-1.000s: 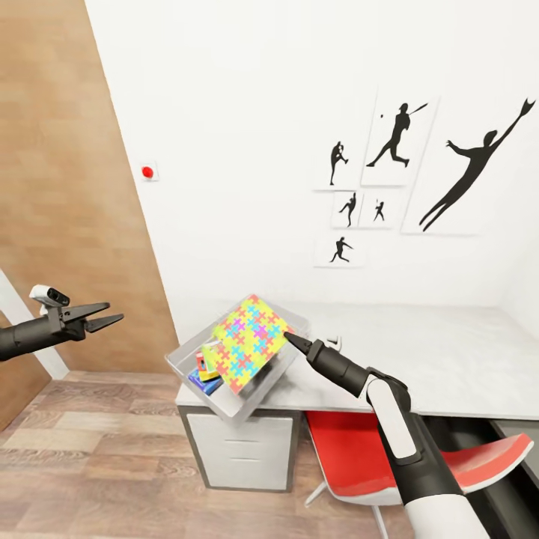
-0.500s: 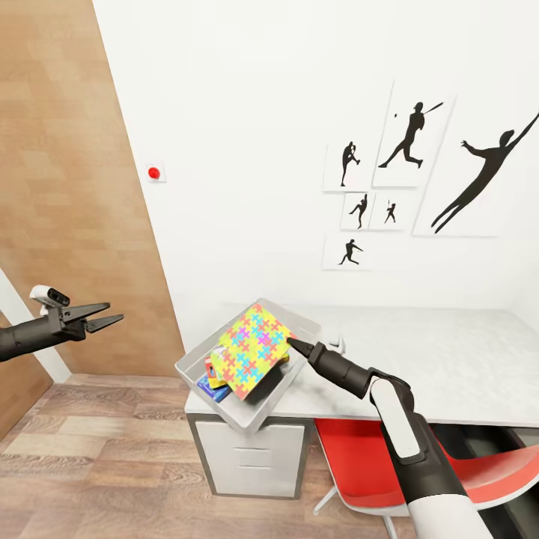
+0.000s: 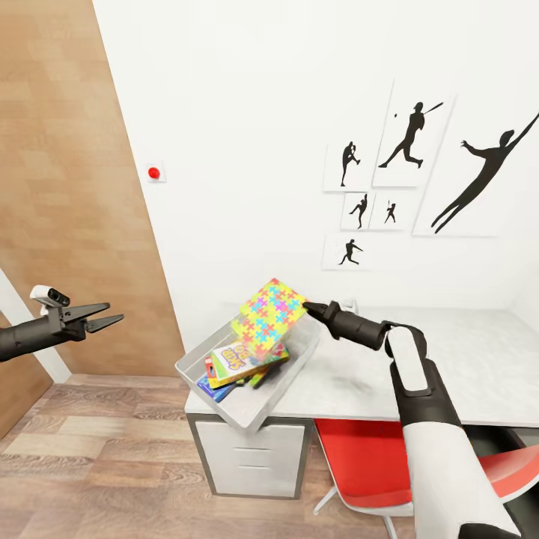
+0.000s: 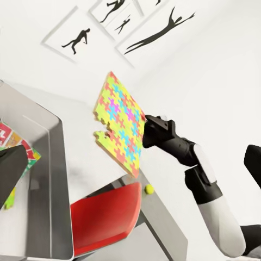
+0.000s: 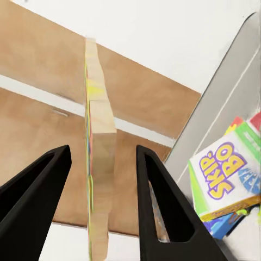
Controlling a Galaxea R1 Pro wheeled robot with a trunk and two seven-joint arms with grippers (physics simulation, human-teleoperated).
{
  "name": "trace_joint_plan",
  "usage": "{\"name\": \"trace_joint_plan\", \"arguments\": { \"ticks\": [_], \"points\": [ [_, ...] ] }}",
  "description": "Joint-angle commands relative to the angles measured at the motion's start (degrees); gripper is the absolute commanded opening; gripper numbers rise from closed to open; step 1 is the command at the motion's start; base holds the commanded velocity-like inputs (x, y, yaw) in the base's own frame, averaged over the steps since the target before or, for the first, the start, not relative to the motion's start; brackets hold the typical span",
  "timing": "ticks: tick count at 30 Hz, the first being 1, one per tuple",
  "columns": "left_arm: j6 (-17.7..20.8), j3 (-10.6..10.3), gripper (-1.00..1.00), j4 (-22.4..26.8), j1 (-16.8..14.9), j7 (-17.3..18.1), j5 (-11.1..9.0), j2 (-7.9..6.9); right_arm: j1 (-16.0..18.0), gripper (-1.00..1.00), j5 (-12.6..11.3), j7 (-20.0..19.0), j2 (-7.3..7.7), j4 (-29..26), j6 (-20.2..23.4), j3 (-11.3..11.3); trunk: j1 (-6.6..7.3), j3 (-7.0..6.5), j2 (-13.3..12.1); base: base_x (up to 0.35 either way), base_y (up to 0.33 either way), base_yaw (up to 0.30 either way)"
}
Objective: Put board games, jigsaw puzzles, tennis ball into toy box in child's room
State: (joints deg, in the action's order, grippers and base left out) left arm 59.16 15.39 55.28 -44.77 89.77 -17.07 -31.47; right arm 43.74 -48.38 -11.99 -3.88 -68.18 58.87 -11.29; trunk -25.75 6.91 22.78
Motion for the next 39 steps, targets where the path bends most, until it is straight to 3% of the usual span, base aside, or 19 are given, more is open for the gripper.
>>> {"name": "trace_joint_plan", "arguments": {
  "ticks": [1, 6, 9, 16, 21, 39],
  "points": [
    [0.61, 0.0, 1.0, 0.0, -0.05, 0.23, 0.02, -0.05, 1.95, -1.0, 0.4, 0.44, -0.17, 2.08, 0.38, -0.22, -0.03, 0.14, 0.14, 0.04, 0.048, 0.0],
    [0.61, 0.14, 1.0, -0.04, -0.05, 0.23, -0.03, -0.08, 9.09, -1.0, 0.47, 4.59, -1.39, 13.65, 0.26, -0.3, -0.03, 0.14, 0.14, 0.09, 0.111, 0.0],
    [0.61, 0.83, 1.0, -0.08, -0.05, 0.23, 0.03, -0.08, 11.01, -1.0, 0.52, 7.43, -1.83, 19.05, 0.15, -0.31, -0.03, 0.14, 0.14, 0.027, 0.036, 0.0],
    [0.63, 1.29, 1.0, -0.09, -0.05, 0.23, 0.05, -0.16, 12.21, -1.0, 0.59, 10.62, -1.96, 23.13, 0.1, -0.29, -0.03, 0.14, 0.14, 0.005, 0.122, 0.0],
    [0.61, 1.33, 1.0, -0.09, -0.05, 0.23, 0.03, -0.17, 13.83, -1.0, 0.57, 15.0, -1.94, 27.92, 0.08, -0.38, -0.03, 0.14, 0.14, 0.0, 0.024, 0.0],
    [0.61, 3.24, 1.0, -0.09, -0.05, 0.23, 0.11, -0.25, 16.74, -1.0, 0.89, 18.25, -0.95, 38.81, -4.91, -0.31, -0.03, 0.14, 0.14, 0.022, 0.035, 0.0]
  ]
}}
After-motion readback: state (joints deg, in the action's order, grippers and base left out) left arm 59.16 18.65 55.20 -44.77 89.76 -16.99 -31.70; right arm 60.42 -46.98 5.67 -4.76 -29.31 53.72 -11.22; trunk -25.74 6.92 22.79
